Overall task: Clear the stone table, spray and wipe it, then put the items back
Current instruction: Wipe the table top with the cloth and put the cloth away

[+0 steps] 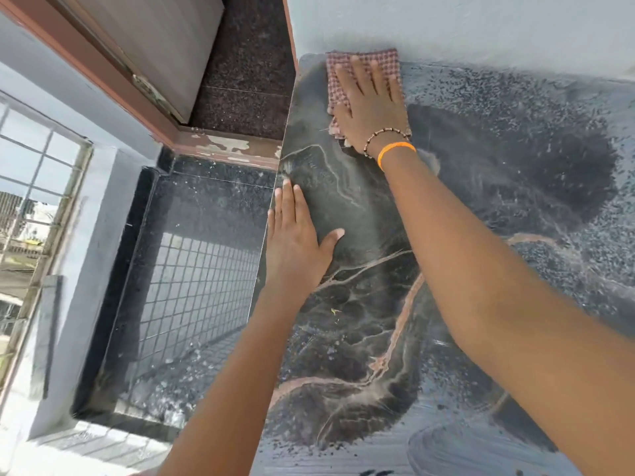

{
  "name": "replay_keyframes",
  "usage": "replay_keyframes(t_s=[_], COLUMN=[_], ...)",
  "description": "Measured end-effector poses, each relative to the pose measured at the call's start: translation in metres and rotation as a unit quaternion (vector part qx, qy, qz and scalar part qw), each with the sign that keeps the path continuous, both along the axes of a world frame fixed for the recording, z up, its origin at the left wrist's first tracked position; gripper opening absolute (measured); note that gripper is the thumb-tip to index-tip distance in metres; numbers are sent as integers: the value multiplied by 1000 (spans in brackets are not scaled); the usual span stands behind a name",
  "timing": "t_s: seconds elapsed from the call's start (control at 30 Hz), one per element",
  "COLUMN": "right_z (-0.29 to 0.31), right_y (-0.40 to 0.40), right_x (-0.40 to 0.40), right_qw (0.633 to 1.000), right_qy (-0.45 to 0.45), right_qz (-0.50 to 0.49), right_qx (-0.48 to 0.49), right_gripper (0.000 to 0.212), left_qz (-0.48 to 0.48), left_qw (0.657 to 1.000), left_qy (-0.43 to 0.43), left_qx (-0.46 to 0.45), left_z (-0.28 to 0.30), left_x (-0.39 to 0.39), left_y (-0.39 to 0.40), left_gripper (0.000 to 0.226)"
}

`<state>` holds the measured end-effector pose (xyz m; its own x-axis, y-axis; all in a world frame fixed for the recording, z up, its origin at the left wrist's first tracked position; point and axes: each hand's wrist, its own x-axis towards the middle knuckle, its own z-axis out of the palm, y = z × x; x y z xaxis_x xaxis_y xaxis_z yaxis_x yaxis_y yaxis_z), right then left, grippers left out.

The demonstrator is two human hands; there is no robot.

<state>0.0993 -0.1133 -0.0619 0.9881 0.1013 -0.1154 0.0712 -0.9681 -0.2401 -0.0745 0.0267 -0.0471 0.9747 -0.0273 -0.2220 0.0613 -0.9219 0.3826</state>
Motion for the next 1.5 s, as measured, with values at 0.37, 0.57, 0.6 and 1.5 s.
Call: replay_keyframes(t_s=[0.37, 0.57, 0.6, 1.5], right_z=[-2, 4, 4, -6], right_y=[44, 68, 64, -71], right_x=[-58, 25, 27, -71], right_qw=[1000, 999, 999, 980], right_qy=[-23, 22, 20, -14], right_qz=[-9, -5, -10, -196], right_qx=[3, 30, 34, 22], right_gripper=[62, 54, 54, 57], left_qz=[-16, -29, -47, -125], left_qw=[1000, 999, 998, 991], left_qy=[11, 22, 31, 45], left_qx=[22, 24, 25, 14], left_z=[-3, 2, 2, 1], left_x=[0, -5, -6, -17], left_y=[2, -6, -10, -72], left_gripper=[103, 105, 106, 114])
